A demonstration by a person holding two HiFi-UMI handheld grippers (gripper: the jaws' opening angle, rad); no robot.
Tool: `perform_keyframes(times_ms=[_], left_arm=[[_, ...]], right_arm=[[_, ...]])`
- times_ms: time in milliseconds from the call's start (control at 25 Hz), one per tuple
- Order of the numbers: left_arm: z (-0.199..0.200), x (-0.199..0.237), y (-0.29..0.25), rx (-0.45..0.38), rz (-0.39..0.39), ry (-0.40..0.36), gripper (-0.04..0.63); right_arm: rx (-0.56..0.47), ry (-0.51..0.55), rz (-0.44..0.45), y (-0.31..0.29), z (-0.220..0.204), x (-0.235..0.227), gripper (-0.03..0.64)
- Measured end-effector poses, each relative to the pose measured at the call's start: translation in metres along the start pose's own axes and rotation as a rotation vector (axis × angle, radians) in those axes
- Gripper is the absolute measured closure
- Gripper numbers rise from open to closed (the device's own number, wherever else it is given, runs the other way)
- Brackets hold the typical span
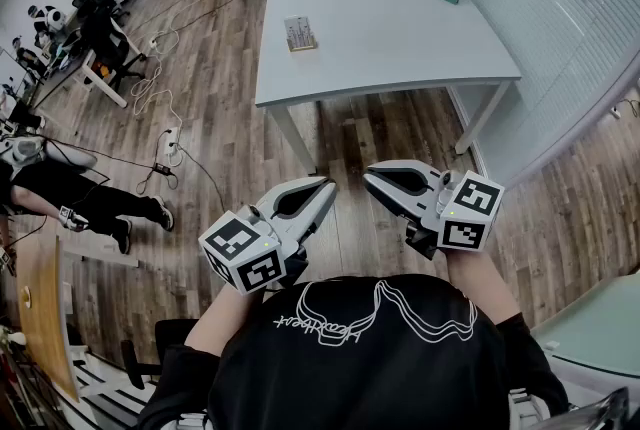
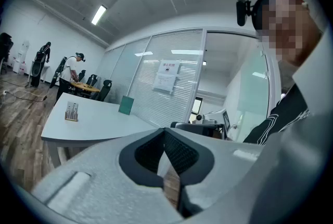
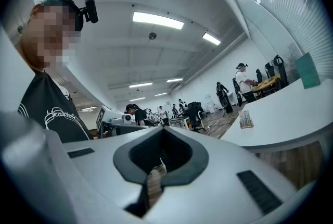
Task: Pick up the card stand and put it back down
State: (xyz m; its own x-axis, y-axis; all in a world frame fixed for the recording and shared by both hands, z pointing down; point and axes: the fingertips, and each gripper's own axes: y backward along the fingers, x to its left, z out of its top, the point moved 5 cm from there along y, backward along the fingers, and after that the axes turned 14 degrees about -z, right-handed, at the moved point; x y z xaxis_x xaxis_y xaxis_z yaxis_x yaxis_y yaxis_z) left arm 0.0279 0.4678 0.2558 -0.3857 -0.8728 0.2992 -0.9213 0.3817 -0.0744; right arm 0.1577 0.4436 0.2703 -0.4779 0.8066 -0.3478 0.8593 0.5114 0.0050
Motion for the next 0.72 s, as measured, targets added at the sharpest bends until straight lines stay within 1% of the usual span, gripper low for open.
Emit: perform_keyframes(times_ms=[400,560,720], left_arm=[[-0.001,0.002,-0.005,-0.005,-0.023,-0.001,0.583],[-0.008,0.012,-0.005,-0.003,-0.012,0.031,0.583],[-0.018,0.022,-0.006,0.001,-0.01,0.059,0.583]], right_arm=[[0.009,0.015,-0.028,0.002,0.002,-0.006,0.611],[0.029,-0.001,-0.041,-0.001,-0.007,-0.012,0.611],[0.053,-0.014,-0.026,-0.009,-0.017,-0.018,0.611]])
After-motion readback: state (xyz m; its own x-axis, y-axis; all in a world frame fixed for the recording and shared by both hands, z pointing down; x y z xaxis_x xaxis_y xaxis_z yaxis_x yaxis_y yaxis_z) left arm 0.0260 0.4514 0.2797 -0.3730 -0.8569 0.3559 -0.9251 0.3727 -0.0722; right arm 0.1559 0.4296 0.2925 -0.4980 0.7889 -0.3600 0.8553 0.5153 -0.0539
